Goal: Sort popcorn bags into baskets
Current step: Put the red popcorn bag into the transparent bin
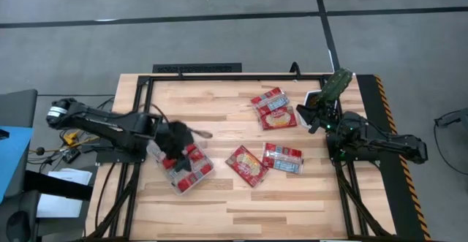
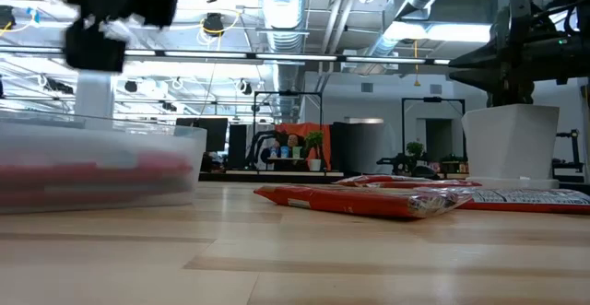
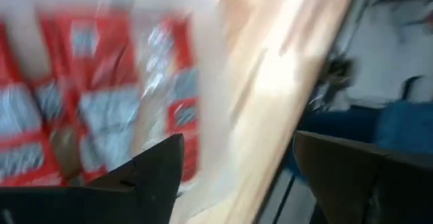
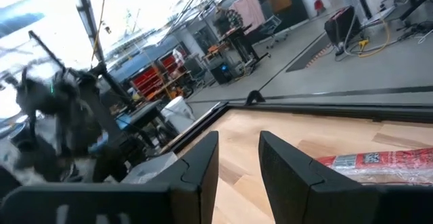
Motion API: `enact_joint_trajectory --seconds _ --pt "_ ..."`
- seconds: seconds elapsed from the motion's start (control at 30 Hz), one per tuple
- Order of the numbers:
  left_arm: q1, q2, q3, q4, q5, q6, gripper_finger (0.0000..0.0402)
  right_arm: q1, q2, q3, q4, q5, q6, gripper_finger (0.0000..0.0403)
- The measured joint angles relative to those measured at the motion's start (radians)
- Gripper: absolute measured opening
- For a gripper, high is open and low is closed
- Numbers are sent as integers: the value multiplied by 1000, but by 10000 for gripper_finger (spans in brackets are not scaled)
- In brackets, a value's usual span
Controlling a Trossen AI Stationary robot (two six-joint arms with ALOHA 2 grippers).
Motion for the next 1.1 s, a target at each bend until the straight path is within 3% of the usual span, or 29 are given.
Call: enact_joint_trajectory --seconds 0.1,0.27,0.37,0.87,1.1 --pt "48 0 90 5 -32 48 269 10 22 1 -4 -52 2 130" --pt "109 1 225 12 -215 168 264 65 114 20 -10 -100 16 118" --pt "148 3 270 11 -274 208 260 103 193 61 -17 -108 17 113" --pt "202 3 288 -24 -284 240 256 182 365 315 -303 -108 -12 111" --pt "226 3 288 -24 -286 252 256 265 527 488 -342 -131 -21 111"
